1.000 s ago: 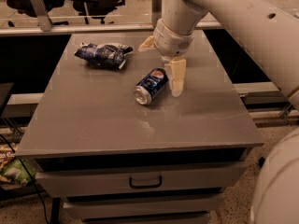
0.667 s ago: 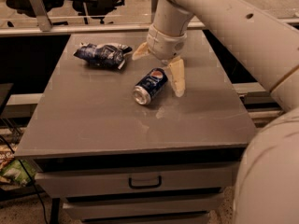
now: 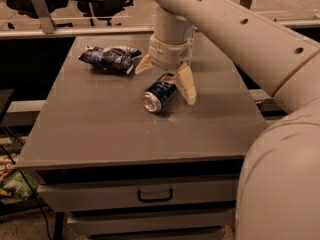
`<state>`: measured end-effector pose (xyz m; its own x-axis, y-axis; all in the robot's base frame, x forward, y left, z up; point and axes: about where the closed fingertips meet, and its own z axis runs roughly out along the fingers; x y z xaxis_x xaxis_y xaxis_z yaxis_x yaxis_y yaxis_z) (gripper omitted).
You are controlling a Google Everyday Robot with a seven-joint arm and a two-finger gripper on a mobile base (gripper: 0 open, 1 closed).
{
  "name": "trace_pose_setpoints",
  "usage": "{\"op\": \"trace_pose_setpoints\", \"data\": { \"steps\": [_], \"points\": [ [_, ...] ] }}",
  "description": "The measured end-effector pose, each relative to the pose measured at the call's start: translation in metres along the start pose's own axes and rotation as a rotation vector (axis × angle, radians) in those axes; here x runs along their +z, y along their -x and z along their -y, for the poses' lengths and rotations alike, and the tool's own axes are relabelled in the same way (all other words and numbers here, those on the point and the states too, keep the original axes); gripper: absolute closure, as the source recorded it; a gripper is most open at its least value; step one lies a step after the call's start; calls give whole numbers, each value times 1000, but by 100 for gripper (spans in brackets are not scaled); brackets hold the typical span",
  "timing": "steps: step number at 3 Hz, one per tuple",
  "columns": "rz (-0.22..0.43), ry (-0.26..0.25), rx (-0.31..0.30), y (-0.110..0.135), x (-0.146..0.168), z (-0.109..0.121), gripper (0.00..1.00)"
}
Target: Place pepsi can upright
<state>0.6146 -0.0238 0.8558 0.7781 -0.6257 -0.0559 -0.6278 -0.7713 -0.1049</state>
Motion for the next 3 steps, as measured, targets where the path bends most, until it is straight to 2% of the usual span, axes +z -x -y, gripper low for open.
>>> {"op": "trace_pose_setpoints", "data": {
  "steps": [1,2,3],
  "points": [
    [-16,25,-39,2,7,-1,14],
    [-39,32,-85,2,7,-1,45],
    [-56,15,-117,2,5,0,68]
  ]
}}
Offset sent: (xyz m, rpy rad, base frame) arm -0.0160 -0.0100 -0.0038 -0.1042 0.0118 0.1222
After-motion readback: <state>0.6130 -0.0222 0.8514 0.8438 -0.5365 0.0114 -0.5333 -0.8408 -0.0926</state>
